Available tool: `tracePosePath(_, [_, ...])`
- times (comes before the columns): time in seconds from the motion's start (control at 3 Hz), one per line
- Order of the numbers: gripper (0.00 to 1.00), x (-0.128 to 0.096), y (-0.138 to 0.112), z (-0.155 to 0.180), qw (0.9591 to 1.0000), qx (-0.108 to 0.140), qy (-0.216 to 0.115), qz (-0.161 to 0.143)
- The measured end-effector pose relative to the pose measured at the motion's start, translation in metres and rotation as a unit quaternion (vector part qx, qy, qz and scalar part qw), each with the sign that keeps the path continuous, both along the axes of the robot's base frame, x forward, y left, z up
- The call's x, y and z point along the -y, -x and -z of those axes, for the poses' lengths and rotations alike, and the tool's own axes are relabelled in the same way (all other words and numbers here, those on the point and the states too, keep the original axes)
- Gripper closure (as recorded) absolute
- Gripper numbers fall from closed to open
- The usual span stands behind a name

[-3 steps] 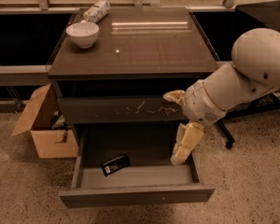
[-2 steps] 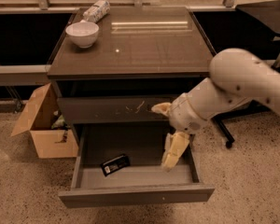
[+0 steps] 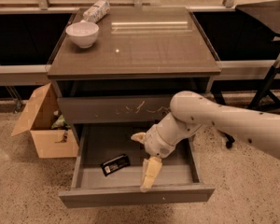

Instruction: Pick rxbar chocolate from middle drawer and place on counter

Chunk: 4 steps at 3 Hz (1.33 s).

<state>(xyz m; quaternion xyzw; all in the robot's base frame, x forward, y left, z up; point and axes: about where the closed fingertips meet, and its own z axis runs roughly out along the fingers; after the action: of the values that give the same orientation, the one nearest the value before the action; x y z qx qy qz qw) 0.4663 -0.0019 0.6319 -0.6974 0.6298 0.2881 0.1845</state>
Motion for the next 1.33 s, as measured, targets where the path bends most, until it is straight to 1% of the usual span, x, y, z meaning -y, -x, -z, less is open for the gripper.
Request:
tracePosePath(0.33, [0.0, -0.018, -0.022, 0.054, 0.9996, 0.01, 0.011, 0.024])
tracePosePath(0.67, [0.0, -0.018, -0.022, 0.054, 0.9996, 0.01, 0.011, 0.024])
tracePosePath(1.0, [0.0, -0.023, -0.03, 0.069, 0.9997, 0.011, 0.002, 0.022])
tracePosePath(1.33, [0.0, -0.029, -0.052, 0.095, 0.9996, 0.02, 0.0, 0.021])
